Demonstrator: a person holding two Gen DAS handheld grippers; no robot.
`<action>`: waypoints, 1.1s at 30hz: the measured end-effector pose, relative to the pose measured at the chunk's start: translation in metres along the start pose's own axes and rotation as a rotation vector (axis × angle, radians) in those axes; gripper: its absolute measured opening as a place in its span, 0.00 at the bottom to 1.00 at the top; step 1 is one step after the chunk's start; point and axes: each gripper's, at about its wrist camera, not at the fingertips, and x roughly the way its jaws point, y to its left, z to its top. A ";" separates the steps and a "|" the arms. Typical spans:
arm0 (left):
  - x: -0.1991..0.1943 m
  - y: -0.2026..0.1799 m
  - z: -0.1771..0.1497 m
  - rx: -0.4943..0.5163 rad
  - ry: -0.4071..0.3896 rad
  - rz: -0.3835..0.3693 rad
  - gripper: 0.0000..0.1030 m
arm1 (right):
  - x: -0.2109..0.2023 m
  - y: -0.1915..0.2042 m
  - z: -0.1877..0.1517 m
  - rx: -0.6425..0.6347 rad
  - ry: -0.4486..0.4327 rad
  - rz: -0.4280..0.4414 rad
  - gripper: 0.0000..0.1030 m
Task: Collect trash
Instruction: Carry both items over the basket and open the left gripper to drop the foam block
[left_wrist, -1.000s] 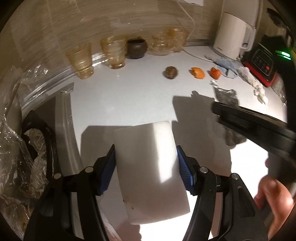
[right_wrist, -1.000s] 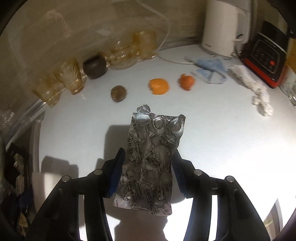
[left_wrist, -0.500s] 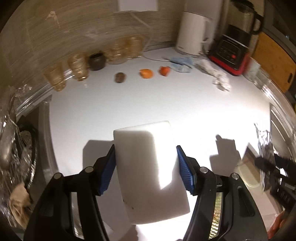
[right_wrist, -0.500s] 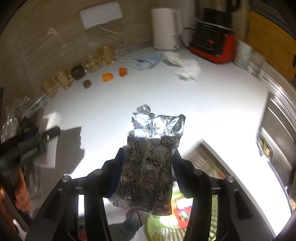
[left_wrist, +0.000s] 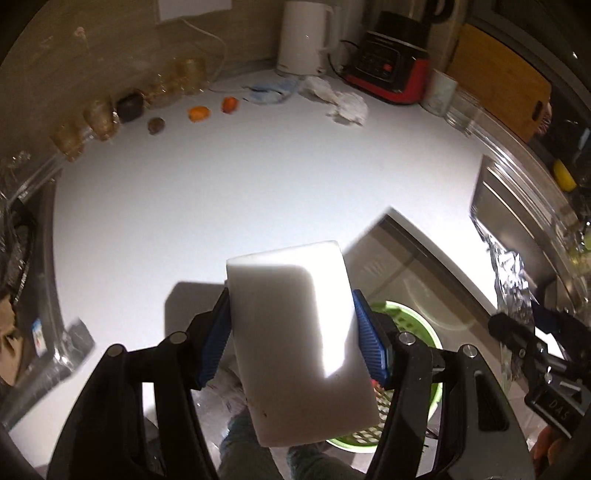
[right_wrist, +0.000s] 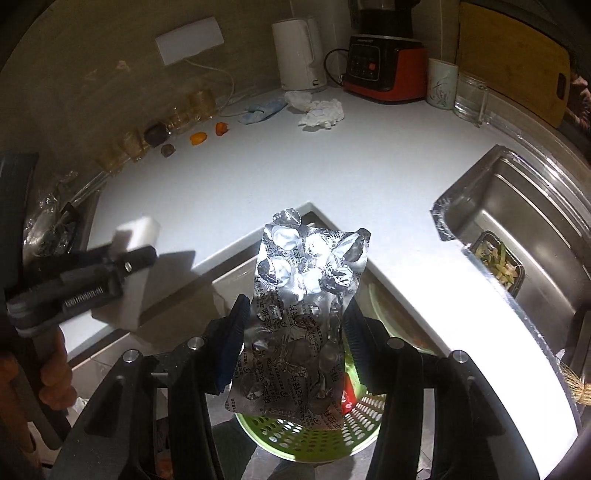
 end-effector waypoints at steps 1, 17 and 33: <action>0.001 -0.008 -0.006 0.003 0.013 -0.012 0.59 | -0.005 -0.006 -0.002 0.000 -0.007 0.004 0.50; 0.024 -0.080 -0.037 0.054 0.134 -0.130 0.62 | -0.030 -0.054 -0.018 0.044 -0.031 0.021 0.50; 0.018 -0.086 -0.031 0.097 0.129 -0.119 0.81 | -0.027 -0.070 -0.023 0.085 -0.021 0.034 0.50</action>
